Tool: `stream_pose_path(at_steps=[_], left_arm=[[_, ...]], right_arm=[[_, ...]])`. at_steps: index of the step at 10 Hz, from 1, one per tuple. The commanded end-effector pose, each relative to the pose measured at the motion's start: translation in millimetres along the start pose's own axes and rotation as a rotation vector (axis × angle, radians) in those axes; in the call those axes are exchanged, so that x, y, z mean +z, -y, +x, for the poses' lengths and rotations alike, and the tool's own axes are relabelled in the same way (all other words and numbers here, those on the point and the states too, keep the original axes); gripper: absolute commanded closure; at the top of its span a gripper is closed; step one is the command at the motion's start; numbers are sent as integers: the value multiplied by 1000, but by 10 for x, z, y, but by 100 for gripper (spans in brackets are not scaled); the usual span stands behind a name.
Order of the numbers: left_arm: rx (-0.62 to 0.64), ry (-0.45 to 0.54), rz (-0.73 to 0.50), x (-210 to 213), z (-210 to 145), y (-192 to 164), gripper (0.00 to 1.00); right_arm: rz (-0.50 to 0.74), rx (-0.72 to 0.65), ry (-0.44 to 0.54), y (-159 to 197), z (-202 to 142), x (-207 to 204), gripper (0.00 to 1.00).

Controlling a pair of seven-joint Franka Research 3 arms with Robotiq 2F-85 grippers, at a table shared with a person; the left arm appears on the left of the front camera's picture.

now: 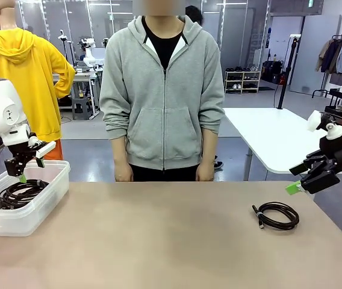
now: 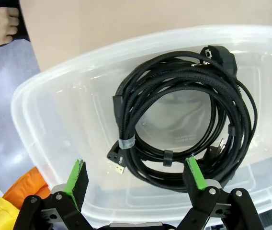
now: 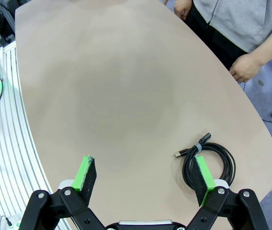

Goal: Organize and store the cables.
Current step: Place the USB Extension Cable into the Organizing box.

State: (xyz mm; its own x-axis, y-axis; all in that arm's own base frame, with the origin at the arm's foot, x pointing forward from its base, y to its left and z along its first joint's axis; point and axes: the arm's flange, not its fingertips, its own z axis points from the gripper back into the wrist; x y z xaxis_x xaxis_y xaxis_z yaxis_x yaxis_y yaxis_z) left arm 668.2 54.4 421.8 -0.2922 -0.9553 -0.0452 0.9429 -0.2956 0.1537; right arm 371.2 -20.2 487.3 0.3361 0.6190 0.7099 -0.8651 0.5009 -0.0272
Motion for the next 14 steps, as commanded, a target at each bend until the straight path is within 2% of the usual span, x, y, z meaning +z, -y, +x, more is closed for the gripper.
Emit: stream_pose_path(at_steps=[1, 3, 4, 6, 8, 9, 10, 11, 12, 13, 14], left_arm=[[63, 41, 37, 503, 154, 163, 0], [214, 177, 25, 983, 182, 580, 0], [317, 323, 20, 1179, 226, 878, 0], [452, 337, 110, 1418, 431, 1384, 0], [710, 400, 185, 1535, 716, 1864, 0], [825, 440, 182, 1545, 884, 2129, 0], [855, 483, 207, 1528, 1049, 2278, 0], [817, 505, 196, 1479, 1211, 2376, 0], [808, 500, 232, 1468, 1208, 2414, 0], [795, 510, 206, 1466, 1189, 2421, 0], [739, 464, 214, 1424, 1146, 2344, 0]], right_arm=[[-13, -17, 1, 8, 31, -9, 0], [-13, -17, 1, 8, 31, -9, 0], [-13, -17, 1, 8, 31, -9, 0], [-13, -17, 1, 8, 31, -9, 0], [-13, -17, 1, 8, 31, -9, 0], [-13, -17, 1, 8, 31, -9, 0], [-13, -17, 1, 8, 31, -9, 0], [-13, -17, 1, 8, 31, -9, 0], [-13, -17, 1, 8, 31, -9, 0], [-13, -17, 1, 8, 31, -9, 0], [-13, -17, 1, 8, 31, -9, 0]])
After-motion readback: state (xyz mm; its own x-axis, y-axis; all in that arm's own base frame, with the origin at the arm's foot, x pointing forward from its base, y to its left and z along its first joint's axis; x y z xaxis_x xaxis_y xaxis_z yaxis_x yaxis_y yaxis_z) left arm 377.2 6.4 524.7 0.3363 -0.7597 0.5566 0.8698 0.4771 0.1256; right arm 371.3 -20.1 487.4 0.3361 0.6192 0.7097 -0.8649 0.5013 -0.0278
